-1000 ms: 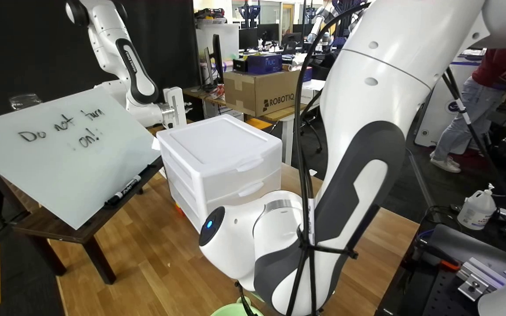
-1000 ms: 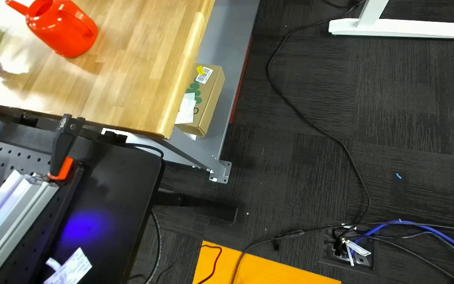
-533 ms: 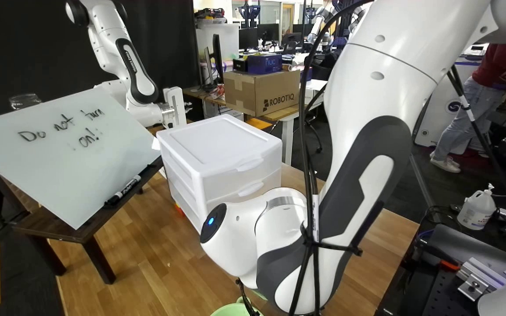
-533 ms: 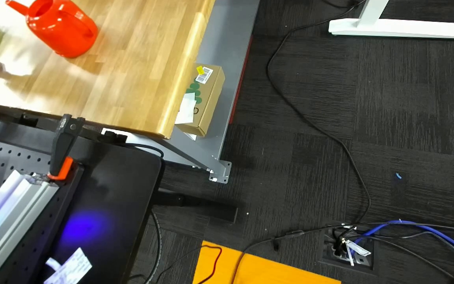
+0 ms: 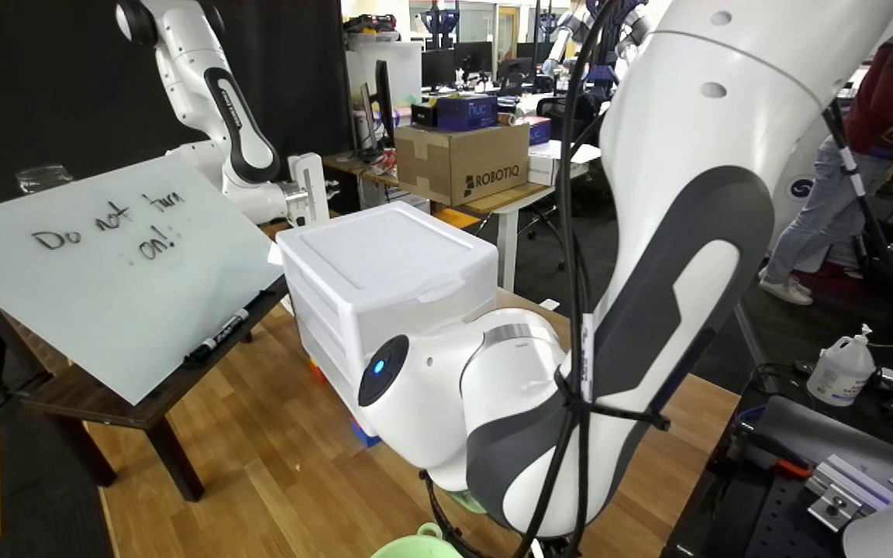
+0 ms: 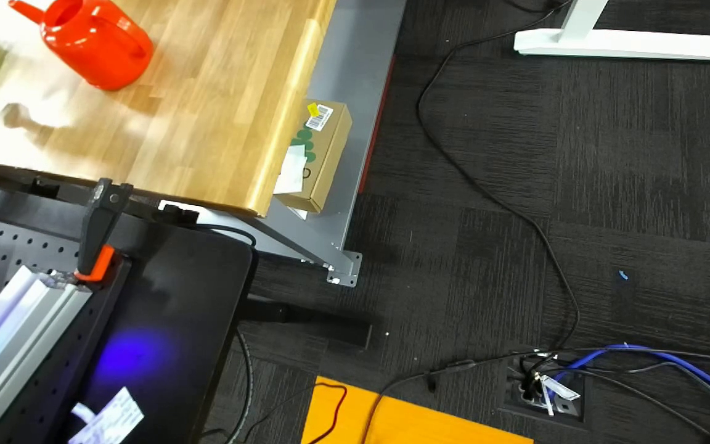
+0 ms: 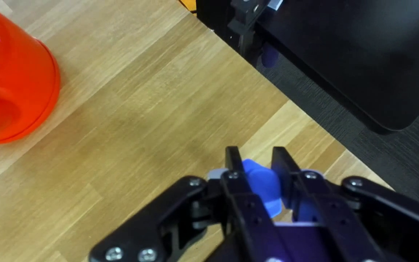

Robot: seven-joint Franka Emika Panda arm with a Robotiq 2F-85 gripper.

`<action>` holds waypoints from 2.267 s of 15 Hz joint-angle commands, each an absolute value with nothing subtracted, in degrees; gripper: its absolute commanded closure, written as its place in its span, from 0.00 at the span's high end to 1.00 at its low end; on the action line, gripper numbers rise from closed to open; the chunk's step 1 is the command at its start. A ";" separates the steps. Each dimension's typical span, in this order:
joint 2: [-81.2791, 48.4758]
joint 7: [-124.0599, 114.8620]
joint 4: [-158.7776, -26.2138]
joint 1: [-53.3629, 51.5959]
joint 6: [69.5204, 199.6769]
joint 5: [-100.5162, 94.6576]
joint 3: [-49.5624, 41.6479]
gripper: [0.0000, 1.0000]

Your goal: Put the blue object in the orange tea pot and move the light-green bowl to the right

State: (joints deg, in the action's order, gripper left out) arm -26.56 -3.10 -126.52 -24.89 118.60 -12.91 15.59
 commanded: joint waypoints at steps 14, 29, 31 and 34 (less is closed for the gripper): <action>-3.09 -5.51 -140.16 -17.14 121.84 -1.93 15.54 0.06; -2.04 -6.28 -139.46 -16.97 119.79 -1.49 15.73 0.26; -2.04 -6.28 -139.46 -16.97 119.79 -1.49 15.73 0.06; 0.26 -7.81 -140.01 -16.14 119.95 -1.63 14.87 0.06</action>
